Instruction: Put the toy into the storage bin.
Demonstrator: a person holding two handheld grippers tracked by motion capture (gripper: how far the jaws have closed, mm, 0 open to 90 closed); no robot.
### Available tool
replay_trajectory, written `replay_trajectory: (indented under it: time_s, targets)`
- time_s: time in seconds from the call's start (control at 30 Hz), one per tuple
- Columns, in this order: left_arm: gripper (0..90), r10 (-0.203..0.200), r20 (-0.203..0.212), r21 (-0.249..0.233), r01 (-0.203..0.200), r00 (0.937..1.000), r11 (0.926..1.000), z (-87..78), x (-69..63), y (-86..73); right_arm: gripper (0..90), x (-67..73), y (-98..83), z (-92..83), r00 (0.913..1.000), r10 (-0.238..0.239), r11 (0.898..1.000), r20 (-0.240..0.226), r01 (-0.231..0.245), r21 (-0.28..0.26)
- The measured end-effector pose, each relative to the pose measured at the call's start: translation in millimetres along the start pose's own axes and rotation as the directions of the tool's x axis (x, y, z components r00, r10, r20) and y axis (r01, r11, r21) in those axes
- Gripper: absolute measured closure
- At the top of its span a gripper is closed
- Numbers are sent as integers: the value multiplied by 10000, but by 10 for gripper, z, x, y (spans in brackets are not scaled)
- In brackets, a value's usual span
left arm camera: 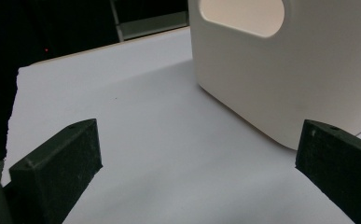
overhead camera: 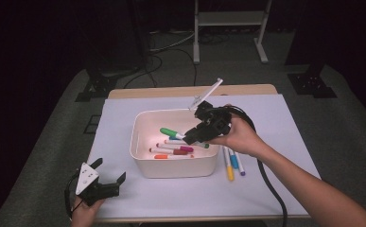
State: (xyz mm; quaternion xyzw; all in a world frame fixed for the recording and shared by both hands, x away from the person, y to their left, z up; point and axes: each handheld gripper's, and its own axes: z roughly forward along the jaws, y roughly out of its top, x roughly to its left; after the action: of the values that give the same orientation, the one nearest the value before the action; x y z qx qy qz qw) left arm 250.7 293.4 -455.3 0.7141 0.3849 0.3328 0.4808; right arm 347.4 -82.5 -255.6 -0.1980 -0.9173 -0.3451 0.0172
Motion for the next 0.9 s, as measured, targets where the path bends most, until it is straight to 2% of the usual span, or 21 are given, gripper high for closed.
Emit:
replay_trajectory:
  time_s: [0.5,0.9]
  targets:
    - [0,-3,54,-49,4,10000,10000,0,1,-1,759,-76,135,450,9983,-54,9974,-576,95,716]
    - [0,12,80,-60,-11,10000,10000,-2,2,-2,759,-138,173,799,9954,-112,9888,-948,252,1472]
